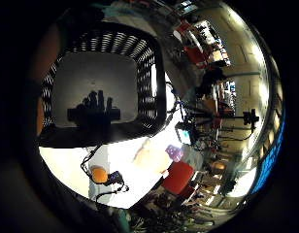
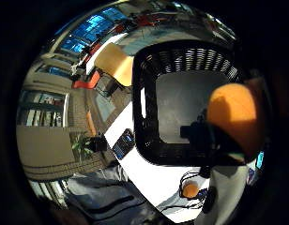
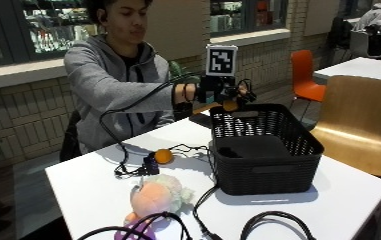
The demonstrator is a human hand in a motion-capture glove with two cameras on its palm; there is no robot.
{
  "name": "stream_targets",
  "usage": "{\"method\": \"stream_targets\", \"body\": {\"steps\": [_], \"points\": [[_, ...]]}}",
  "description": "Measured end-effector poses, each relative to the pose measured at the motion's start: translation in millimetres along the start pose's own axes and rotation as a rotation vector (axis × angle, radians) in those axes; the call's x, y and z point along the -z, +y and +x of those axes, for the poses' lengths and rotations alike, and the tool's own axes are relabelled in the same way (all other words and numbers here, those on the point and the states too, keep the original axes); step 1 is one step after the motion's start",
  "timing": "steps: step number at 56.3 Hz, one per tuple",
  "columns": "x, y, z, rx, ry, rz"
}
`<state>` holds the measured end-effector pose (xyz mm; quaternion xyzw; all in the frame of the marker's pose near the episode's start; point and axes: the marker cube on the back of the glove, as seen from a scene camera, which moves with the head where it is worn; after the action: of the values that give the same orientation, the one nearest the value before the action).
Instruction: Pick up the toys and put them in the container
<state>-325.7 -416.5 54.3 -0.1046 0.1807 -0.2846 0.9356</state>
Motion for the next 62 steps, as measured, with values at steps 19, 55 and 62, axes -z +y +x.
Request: {"method": "stream_targets", "body": {"steps": [19, 55, 62], "points": [[-8, 88, 51, 0.064, -0.016, -0.128], [-172, 213, 20, -0.107, 0.032, -0.360], [-177, 206, 19, -0.075, -0.018, -0.363]]}}
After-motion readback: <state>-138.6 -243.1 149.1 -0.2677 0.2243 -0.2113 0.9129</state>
